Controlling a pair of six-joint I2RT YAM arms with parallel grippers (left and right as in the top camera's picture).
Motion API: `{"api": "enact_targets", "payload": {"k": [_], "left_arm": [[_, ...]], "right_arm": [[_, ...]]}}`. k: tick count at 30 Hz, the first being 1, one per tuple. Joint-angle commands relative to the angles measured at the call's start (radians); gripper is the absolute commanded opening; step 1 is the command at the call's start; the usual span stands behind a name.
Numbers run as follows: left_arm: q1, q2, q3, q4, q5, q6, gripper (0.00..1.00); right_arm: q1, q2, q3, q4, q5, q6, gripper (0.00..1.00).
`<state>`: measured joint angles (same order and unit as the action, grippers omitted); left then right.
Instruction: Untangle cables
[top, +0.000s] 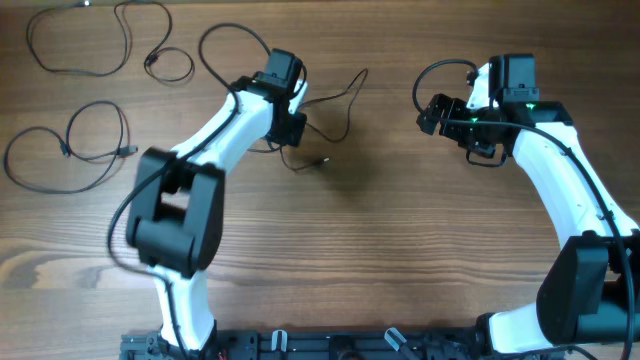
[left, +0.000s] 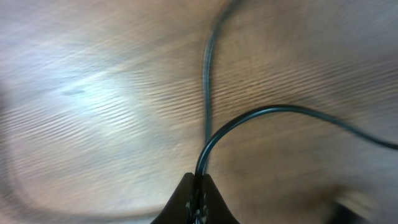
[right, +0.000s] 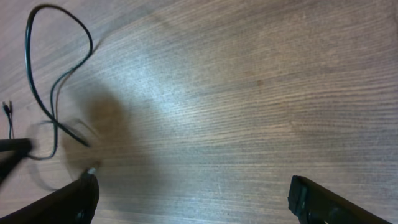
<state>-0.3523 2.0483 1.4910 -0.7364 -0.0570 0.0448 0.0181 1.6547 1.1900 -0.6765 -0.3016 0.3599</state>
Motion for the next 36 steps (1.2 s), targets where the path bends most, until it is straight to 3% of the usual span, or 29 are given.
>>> {"api": "enact_targets", "payload": {"k": [1,10,13,17,19,22,24,29,32,34,36], "left_arm": [[0.01,-0.243,0.007,-0.045,-0.126,-0.141,0.04],[0.116,-0.509,0.007,-0.373,-0.276,-0.277,0.04],[0.206,-0.571,0.007,-0.519,-0.417,-0.41,0.04],[0.365,-0.678,0.007,-0.6,-0.433,-0.502,0.04],[0.436,-0.739,0.007,-0.603,-0.38,-0.461,0.04],[0.523,-0.839,0.007,-0.608,-0.243,-0.293,0.04],[0.56,-0.88,0.007,-0.615,-0.227,-0.23,0.04],[0.668,-0.914,0.007,-0.618,-0.225,-0.212,0.04],[0.678,-0.903,0.007,-0.59,-0.057,-0.103,0.04],[0.678,-0.893,0.006,-0.568,0.134,0.056,0.04],[0.678,-0.875,0.005,-0.546,0.145,0.082,0.04]], "right_arm": [[0.004,-0.005,-0.005,-0.01,0.013,-0.019,1.0],[0.004,-0.005,-0.005,-0.014,0.013,-0.02,1.0],[0.004,-0.005,-0.005,-0.014,0.013,-0.02,1.0],[0.004,-0.005,-0.005,-0.013,0.013,-0.02,1.0],[0.004,-0.005,-0.005,-0.011,0.014,-0.02,1.0],[0.004,-0.005,-0.005,-0.008,0.014,-0.02,1.0],[0.004,-0.005,-0.005,-0.008,0.014,-0.02,1.0],[0.005,-0.005,-0.005,-0.01,0.014,-0.019,1.0],[0.005,-0.005,-0.005,-0.01,0.014,-0.02,1.0],[0.005,-0.005,-0.005,-0.01,0.014,-0.02,1.0],[0.005,-0.005,-0.005,-0.009,0.014,-0.02,1.0]]}}
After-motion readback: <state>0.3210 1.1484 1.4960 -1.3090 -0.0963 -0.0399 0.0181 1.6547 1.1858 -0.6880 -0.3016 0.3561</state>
